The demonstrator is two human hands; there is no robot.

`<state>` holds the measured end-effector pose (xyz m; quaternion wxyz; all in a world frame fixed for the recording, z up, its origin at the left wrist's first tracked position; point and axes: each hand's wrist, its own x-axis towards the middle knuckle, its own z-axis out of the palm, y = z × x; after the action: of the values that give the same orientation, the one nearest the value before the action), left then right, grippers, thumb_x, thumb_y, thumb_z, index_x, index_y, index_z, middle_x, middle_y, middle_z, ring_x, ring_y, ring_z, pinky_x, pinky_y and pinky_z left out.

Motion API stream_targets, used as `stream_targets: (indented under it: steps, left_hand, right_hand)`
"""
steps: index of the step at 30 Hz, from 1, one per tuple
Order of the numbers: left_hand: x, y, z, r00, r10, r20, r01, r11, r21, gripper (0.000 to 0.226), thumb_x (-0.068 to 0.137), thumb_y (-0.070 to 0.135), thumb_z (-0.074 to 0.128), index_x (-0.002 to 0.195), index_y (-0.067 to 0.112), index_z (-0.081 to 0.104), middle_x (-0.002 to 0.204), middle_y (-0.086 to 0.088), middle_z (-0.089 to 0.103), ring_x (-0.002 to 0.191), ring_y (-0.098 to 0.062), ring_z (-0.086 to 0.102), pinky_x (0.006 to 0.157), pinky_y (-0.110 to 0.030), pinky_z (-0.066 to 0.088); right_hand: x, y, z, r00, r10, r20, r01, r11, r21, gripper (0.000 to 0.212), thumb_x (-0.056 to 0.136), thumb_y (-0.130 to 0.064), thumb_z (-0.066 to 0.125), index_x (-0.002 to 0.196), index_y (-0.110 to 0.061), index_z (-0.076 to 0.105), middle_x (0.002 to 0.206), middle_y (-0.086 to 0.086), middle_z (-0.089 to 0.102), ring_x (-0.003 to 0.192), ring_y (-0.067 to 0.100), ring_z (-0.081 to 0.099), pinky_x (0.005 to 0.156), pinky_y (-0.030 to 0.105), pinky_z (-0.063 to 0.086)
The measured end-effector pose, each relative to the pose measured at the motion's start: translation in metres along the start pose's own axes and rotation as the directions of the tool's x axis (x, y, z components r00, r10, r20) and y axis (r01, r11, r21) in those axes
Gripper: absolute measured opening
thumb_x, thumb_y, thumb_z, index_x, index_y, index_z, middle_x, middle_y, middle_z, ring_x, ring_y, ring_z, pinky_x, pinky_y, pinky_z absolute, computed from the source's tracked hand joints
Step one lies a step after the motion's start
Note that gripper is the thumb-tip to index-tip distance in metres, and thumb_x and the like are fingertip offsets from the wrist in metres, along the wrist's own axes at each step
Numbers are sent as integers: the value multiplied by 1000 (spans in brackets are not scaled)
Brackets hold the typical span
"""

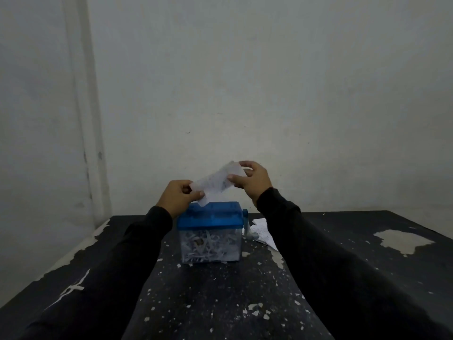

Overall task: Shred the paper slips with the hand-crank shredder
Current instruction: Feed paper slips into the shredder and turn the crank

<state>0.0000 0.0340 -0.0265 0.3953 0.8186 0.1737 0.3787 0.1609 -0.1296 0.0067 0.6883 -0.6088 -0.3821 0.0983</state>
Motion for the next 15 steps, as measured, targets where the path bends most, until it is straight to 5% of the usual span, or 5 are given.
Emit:
stream_targets:
  steps: [3,6,9,12,15]
  left_hand:
    - [-1,2,9,992,-87,-87,76,990,-122,14,88,10,79,98,2,73,84,-6,73,73,-12,66,69,-23,52]
    - [0,4,17,993,-90,-78,79,987,-143,25,87,10,79,108,1,71,100,-11,75,86,-18,71,72,-21,55]
    - [-1,7,17,1000,16,12,-17,997,80,35,91,27,76,118,8,65,109,-10,72,94,-25,68,77,-31,54]
    - [-5,13,22,994,82,77,-107,903,417,64,89,64,44,129,16,57,116,-8,64,108,-31,57,91,-41,43]
    - [-4,15,27,998,62,-17,-51,924,379,72,87,59,30,144,21,50,138,-6,55,129,-31,43,106,-43,30]
  right_hand:
    - [-6,8,21,983,173,56,-176,983,49,48,92,-15,74,130,1,49,109,22,68,84,25,68,79,35,60]
    - [-11,13,45,973,196,120,-200,980,18,19,102,-16,57,114,-1,60,104,14,68,88,26,68,79,37,61]
    - [-2,22,64,979,175,103,-172,984,-42,30,95,-16,47,119,-4,61,122,17,67,106,35,65,94,54,56]
    - [-12,9,72,986,137,93,-130,989,-73,36,92,-6,40,126,-6,52,117,16,63,95,30,62,78,41,59]
    - [-13,7,68,993,98,64,-90,988,-127,35,98,0,38,131,-4,45,118,11,55,101,26,57,82,33,50]
